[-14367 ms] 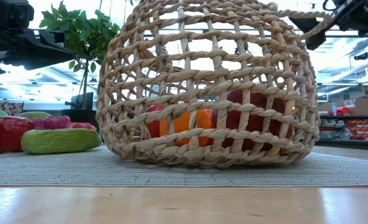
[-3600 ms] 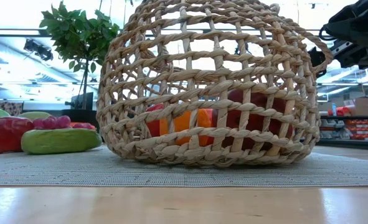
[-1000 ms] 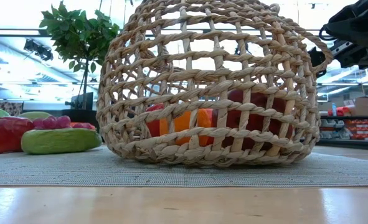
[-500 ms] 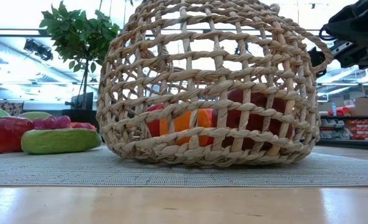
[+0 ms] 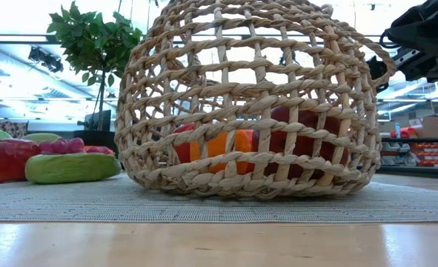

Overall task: Build produce basket
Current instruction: Put the red apple into the brown basket

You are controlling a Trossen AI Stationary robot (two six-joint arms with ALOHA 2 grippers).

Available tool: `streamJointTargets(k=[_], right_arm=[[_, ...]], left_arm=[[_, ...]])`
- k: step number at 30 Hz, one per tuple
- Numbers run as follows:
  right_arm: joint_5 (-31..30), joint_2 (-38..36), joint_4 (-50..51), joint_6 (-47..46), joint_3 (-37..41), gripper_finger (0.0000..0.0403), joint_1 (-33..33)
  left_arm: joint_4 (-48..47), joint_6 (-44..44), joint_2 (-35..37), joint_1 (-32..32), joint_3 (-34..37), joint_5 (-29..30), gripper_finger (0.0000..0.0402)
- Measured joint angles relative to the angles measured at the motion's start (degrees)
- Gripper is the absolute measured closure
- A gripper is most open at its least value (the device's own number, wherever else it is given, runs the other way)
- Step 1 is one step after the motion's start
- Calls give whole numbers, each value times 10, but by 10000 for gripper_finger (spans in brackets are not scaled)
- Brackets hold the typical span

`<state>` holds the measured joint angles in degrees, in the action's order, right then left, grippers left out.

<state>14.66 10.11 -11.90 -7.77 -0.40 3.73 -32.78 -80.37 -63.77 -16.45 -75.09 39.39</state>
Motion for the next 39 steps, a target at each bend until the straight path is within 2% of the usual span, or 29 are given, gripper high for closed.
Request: streamJointTargets(k=[9,11,18,25,27,30,33,39], right_arm=[[0,0,0,0,0,9,0],[0,0,0,0,0,9,0],[0,0,0,0,0,9,0],[0,0,0,0,0,9,0],[0,0,0,0,0,9,0],[0,0,0,0,0,9,0],[0,0,0,0,0,9,0],[0,0,0,0,0,9,0]], left_arm=[[5,86,0,0,0,0,49],[22,128,0,0,0,0,49],[152,446,-4,26,0,0,49],[207,773,-11,86,0,-3,49],[203,868,-12,105,1,-18,49],[201,968,-11,138,1,-76,49],[197,1010,-20,166,0,-132,49],[156,1008,-70,201,-42,-200,49]])
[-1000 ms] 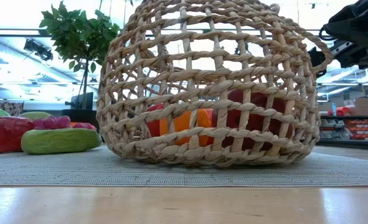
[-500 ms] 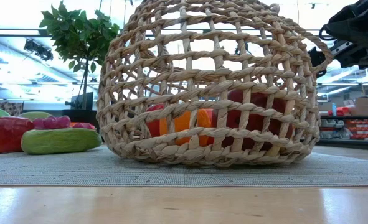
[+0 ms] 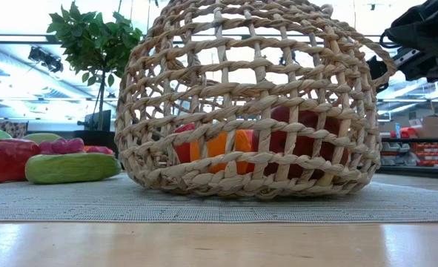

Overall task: Build produce basket
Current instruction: Put the red apple into the brown basket

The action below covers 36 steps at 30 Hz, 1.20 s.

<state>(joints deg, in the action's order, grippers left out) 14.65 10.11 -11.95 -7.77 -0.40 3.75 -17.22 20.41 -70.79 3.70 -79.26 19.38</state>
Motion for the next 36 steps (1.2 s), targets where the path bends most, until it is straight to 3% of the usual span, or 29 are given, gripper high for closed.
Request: streamJointTargets(k=[11,25,29,36], right_arm=[[-1,1,-4,0,0,9,0],[-1,4,-14,0,0,9,0],[-1,4,-18,0,0,9,0],[-1,4,-23,0,0,9,0]], left_arm=[[-215,-37,-173,2,-175,-68,49],[-399,-106,-348,-24,-377,-113,49],[-424,-121,-391,-20,-415,-144,49],[-474,-155,-444,-15,-416,-185,49]])
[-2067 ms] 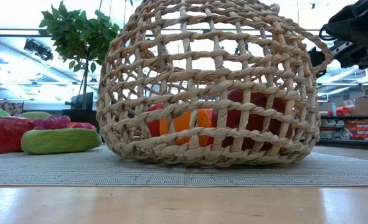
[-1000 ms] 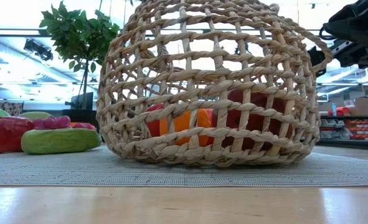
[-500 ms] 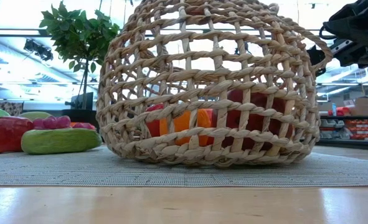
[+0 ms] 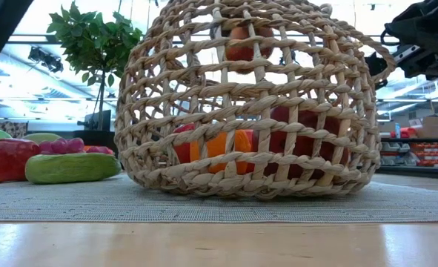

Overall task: Build produce basket
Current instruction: Put the red apple into the brown basket

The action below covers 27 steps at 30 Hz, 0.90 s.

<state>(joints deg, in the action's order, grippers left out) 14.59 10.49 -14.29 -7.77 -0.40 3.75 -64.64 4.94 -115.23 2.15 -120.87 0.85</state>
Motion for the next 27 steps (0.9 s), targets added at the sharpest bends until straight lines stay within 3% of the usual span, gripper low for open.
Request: streamJointTargets(k=[7,17,27], right_arm=[[0,0,-2,0,0,9,0],[0,0,-3,0,0,9,0],[0,0,-4,0,0,9,0]], left_arm=[[-31,-85,-46,-2,3,-8,49],[-68,-273,-67,-1,4,0,49],[-124,-308,-77,-1,4,21,49]])
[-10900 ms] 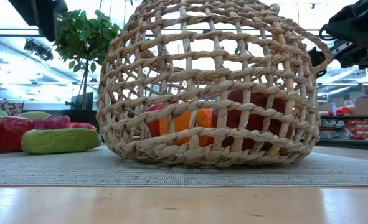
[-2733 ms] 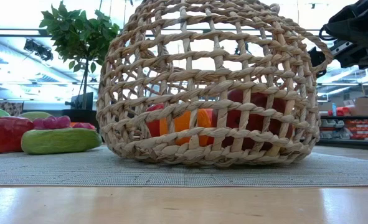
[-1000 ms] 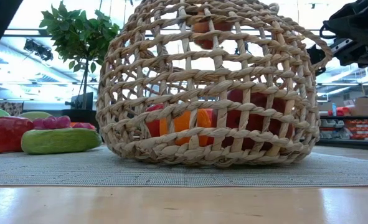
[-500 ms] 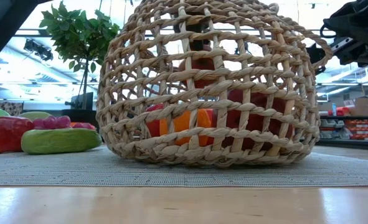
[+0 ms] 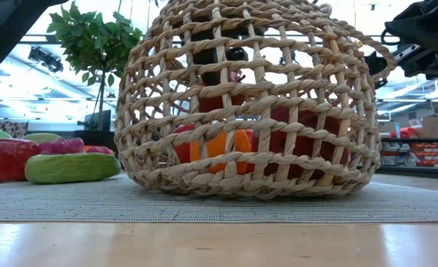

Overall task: Build produce basket
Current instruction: Put the red apple into the brown basket

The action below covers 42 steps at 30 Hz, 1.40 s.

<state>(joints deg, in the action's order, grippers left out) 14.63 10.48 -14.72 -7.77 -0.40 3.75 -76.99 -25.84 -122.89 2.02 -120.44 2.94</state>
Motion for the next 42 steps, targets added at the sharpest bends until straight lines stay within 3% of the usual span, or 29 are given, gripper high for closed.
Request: streamJointTargets(k=[3,11,27,42], right_arm=[[0,0,-2,0,0,9,0],[0,0,-2,0,0,9,0],[0,0,-2,0,0,9,0],[0,0,-2,0,0,9,0]], left_arm=[[5,11,0,1,5,2,49],[43,12,0,4,57,78,48],[65,98,0,-3,75,85,46],[91,117,0,-4,75,95,47]])
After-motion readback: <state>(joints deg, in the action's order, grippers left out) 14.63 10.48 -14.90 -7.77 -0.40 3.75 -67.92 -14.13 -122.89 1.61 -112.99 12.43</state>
